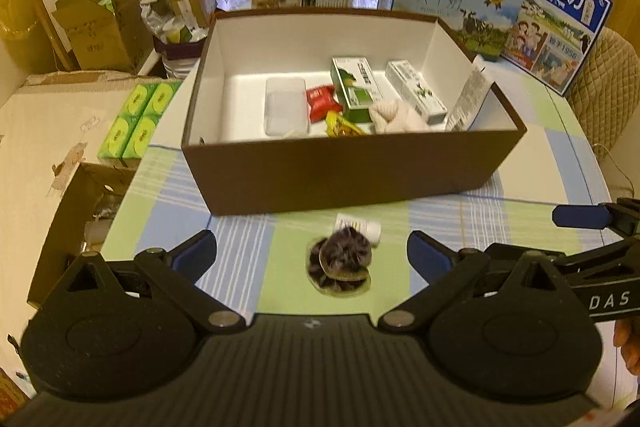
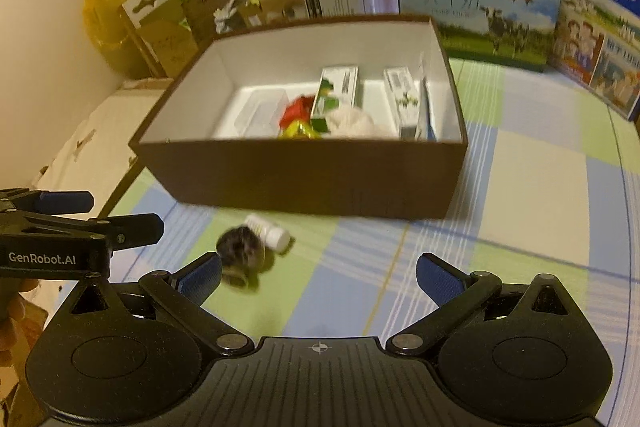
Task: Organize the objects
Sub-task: 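Withdraw both open grippers from the box toward the scrunchie and pill bottle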
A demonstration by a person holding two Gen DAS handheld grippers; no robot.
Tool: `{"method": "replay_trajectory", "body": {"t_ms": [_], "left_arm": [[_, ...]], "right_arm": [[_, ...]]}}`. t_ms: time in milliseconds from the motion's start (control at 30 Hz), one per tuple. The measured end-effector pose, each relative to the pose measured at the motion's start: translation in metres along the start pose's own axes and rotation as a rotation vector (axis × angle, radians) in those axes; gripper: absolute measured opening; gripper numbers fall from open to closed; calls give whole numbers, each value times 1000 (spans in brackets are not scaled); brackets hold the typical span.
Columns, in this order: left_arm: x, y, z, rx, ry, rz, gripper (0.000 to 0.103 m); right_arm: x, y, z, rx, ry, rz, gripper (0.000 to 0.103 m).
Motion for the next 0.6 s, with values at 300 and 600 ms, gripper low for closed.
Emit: {"method": "replay_trajectory", "body": {"t_ms": [300,600], "left_arm": [[10,-3,-23,13,42,4,100],[28,-3,-42,31,89,28,100]], "right_arm": [[11,-7,-29,28,66,-11,101],[23,-11,-45,38,113,-46,101]]}}
Point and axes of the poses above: each gripper's, at about its wrist camera, not at the fingertips, and x roughly the way its jaws point, y to its left, z to its top, the point moved 5 cm from there along x, roughly the way its jaws point, and after that the axes turned 5 degrees about -x, right-handed, at the moved point
